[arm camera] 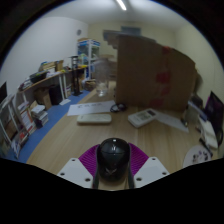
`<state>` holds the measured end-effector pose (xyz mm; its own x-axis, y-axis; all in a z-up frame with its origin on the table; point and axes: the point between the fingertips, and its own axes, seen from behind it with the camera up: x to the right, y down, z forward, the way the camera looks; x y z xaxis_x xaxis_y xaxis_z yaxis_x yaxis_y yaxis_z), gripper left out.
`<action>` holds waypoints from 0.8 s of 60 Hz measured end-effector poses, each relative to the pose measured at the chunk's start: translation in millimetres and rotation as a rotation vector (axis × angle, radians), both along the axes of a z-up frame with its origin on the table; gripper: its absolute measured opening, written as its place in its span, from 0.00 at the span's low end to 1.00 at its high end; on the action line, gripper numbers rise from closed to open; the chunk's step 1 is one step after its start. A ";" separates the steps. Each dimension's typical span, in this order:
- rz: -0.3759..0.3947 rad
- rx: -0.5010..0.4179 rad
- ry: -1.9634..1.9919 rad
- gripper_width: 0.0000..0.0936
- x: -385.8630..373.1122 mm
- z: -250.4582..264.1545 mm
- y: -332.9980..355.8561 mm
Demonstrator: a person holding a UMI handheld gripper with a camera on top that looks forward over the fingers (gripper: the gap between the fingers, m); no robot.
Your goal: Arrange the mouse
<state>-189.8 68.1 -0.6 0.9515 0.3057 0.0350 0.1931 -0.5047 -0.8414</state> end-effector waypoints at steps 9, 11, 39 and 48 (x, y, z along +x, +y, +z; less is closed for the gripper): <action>0.043 0.173 0.012 0.42 31.2 92.6 -16.4; 0.030 0.217 0.016 0.42 53.7 118.2 -15.9; -0.171 -0.079 -0.043 0.44 345.8 -5.7 -14.2; -0.152 -0.126 0.057 0.59 338.1 -11.3 -15.6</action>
<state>148.3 52.5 -11.9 0.9864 0.1568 -0.0496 0.0604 -0.6262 -0.7774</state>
